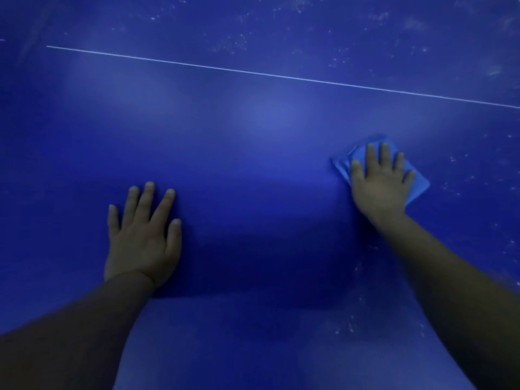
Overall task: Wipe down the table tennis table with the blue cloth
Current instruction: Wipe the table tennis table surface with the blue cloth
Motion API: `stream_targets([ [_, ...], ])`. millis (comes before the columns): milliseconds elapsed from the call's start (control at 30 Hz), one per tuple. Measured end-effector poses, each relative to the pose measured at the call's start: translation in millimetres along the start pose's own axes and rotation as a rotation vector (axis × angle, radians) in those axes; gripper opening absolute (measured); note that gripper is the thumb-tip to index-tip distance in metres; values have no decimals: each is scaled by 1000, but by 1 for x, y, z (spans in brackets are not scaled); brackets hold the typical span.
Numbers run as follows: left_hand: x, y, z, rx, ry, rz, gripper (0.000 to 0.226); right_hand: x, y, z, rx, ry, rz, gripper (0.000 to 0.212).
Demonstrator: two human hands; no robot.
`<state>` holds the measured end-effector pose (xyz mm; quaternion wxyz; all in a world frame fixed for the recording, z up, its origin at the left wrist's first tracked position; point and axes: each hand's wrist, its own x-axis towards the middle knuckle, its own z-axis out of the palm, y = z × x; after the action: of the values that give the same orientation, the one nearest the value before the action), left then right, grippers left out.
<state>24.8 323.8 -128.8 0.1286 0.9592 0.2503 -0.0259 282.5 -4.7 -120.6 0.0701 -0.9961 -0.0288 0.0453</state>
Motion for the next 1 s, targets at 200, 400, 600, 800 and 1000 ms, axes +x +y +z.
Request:
stream_targets([
  [200,0,-3,-2,-9,-8,49,82,-208,-34,35,-61,7,-776,60],
  [400,-7,-7,-5,-49,-40,86,87,-176,16,29,-143,-54,-949,62],
  [600,-112,-27,4,-120,73,120,71,-83,58,-3,-6,-47,-44,66],
  [800,-240,-52,10,-57,34,155,68,-288,17,32,-88,-46,-668,62],
  [1000,-326,-66,15,39,-45,139,68,-277,41,24,-133,-125,-810,63],
])
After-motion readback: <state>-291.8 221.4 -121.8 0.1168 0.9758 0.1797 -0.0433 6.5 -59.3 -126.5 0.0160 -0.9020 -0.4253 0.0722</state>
